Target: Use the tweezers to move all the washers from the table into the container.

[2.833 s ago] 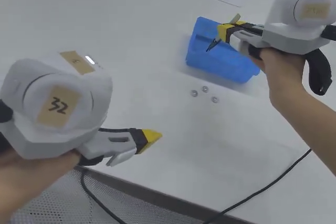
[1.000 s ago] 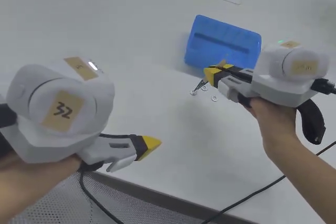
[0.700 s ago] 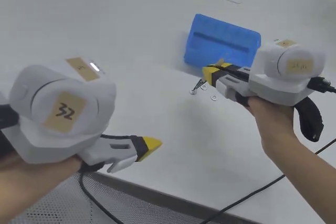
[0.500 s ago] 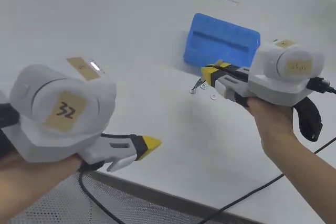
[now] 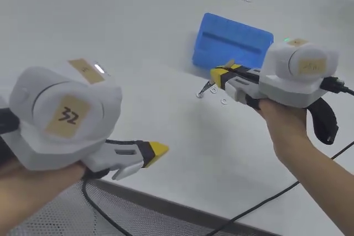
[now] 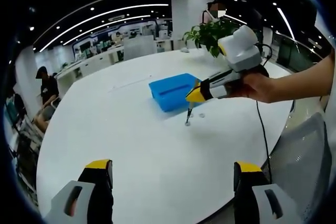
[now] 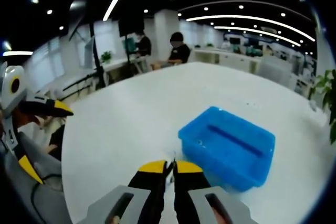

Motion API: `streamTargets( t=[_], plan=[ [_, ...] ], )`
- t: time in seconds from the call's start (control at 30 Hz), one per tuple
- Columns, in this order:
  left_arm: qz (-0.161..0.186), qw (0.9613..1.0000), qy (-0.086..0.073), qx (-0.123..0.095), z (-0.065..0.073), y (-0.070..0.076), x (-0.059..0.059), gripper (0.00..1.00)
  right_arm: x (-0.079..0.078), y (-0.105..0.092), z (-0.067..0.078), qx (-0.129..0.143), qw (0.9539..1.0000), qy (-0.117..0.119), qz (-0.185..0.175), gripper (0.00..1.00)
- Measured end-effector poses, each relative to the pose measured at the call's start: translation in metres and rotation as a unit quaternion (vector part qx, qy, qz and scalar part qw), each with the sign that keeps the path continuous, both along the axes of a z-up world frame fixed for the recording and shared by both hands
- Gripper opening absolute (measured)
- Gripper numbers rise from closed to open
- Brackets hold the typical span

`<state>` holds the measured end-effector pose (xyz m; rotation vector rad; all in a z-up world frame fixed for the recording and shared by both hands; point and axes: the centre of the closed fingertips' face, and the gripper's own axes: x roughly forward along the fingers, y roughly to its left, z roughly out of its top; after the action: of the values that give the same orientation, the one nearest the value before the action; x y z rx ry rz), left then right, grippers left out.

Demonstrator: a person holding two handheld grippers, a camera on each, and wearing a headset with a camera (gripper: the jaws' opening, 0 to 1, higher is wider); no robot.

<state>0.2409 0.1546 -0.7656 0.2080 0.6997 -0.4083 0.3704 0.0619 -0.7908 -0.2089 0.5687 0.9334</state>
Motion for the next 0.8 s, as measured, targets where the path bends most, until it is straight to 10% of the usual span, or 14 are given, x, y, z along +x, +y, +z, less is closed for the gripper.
streamTargets(
  t=[0.8],
  plan=[
    [-0.002,1.0000,-0.002,0.001,-0.0005,-0.0012,0.0013,0.98,-0.0098,0.0034,-0.0016,-0.026,0.9994,-0.015,0.015,0.01]
  ],
)
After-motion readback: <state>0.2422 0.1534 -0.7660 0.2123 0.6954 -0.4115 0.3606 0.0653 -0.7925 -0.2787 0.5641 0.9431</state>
